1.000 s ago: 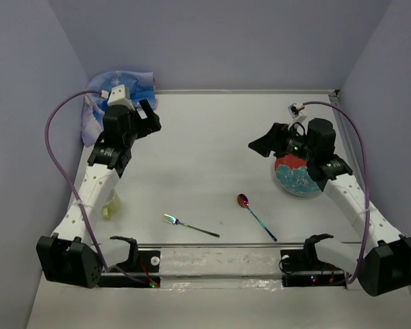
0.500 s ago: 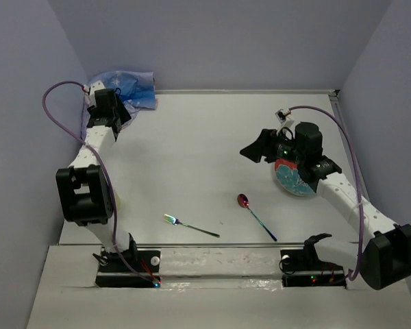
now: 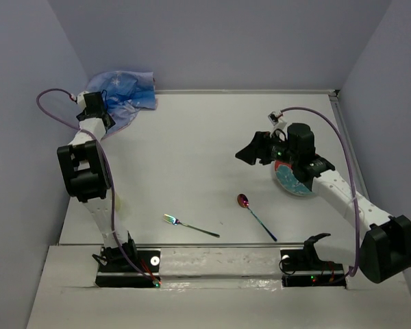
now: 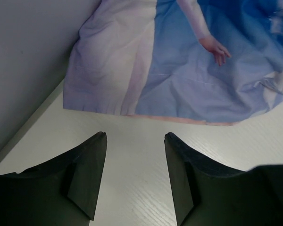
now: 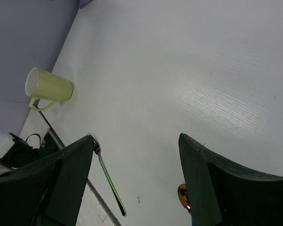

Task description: Set the dinner table for one person

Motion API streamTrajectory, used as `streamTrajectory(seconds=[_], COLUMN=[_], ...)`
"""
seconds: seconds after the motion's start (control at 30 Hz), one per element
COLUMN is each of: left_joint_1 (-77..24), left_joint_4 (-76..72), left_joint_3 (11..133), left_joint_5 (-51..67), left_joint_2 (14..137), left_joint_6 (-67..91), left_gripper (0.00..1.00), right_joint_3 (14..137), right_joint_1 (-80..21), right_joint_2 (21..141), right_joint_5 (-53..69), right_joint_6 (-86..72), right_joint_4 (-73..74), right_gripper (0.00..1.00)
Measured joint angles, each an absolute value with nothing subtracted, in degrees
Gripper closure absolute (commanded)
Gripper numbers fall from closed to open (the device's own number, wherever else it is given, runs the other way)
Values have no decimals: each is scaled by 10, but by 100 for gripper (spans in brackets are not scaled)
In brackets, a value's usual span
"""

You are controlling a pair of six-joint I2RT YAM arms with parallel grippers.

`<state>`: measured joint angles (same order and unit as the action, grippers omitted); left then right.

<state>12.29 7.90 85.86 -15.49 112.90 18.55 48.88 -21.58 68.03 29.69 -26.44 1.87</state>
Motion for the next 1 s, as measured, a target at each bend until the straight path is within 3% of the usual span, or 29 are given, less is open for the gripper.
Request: streamTrajectory(seconds=[0.23,0.63,0.7,0.83,0.93,0.97,1.0], left_joint_1=[137,152,152,152,152,152,152], left_joint_4=[83,124,134,135,135,136,133], left_joint_3=[863,938,954,987,994,994,994], left_joint_5=[-169,-167,-164,-147,-134,-130,-131], left_joint_2=[1159,1258,1263,1279,1289,1293,1294], left_joint_6=[186,186,187,192,194,194,194], left_gripper=[27,31,44,47,55,67,73], right_joint_3=[489,489,489,489,489,489,489], right_joint_1=[-219,-229,-230,-230,-230,-230,-230], right_joint_2=[684,685,686,686,686,685,685], right_joint_5=[295,314,316,318,318,318,318], right_joint_6=[-258,-253,-252,-248,-246,-246,-245], right_joint_4=[17,12,11,10,10,10,10], right_gripper=[23,28,28,28,28,28,28])
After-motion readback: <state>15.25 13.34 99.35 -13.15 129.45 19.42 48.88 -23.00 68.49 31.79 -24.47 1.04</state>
